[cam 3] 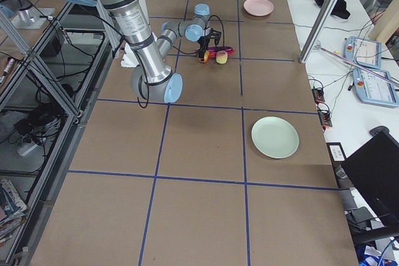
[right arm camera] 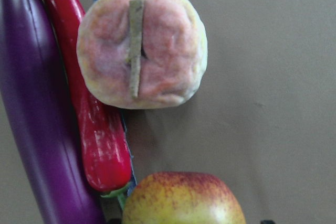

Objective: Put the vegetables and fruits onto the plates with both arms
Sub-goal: 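Reach the right gripper down and grasp the red-yellow pomegranate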

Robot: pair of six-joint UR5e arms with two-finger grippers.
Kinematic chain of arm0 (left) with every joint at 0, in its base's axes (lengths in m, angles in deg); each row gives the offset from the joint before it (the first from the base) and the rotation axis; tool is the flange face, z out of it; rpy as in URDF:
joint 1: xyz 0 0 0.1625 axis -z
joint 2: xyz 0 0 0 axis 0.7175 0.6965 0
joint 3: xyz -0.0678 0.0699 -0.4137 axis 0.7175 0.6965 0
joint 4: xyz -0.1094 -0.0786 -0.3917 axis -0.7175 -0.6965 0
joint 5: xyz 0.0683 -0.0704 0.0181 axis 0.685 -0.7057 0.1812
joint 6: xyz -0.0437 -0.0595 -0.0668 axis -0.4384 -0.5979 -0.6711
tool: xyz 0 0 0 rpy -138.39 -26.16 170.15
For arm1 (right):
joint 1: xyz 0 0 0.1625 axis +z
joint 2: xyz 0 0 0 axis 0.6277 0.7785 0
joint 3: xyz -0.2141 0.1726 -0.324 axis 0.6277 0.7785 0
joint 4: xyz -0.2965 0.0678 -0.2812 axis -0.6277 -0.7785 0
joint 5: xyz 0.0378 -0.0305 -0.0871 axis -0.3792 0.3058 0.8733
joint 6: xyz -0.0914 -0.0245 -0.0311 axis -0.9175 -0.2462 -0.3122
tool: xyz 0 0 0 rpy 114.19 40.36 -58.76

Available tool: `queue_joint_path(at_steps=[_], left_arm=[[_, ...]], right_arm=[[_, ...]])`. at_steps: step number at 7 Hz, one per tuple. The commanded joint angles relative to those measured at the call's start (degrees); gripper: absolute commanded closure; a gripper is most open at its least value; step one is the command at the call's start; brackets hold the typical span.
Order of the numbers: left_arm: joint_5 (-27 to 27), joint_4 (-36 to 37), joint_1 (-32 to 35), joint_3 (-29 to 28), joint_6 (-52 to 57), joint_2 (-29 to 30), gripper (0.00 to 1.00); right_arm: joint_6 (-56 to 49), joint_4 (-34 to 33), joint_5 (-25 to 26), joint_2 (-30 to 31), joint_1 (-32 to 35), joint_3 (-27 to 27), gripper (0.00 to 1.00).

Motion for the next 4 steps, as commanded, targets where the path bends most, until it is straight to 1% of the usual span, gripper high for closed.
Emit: queue_joint_path(at_steps=[1,2,3,4], left_arm=[[0.0,0.0,0.0,0.1,0.0,0.0,0.0],[-0.1,0.0,0.0,0.5,-0.1,0.0,0.0],[-1.8,0.0,-0.4,0.5,-0.1,0.2,0.0],[-4.5,-0.8,-1.7,0.4,-0.2,0.2,0.0]], right_arm=[[0.1,-2.2,0.4,0.4,0.2,-1.6,0.91],[0.1,-4.6,0.2,1.6,1.0,-4.6,1.0],[-0.6,-9.4,-0.2,6.9,2.1,-15.0,1.0],[-1.4,-10.5,-0.3,10.9,3.5,-20.8,1.0]])
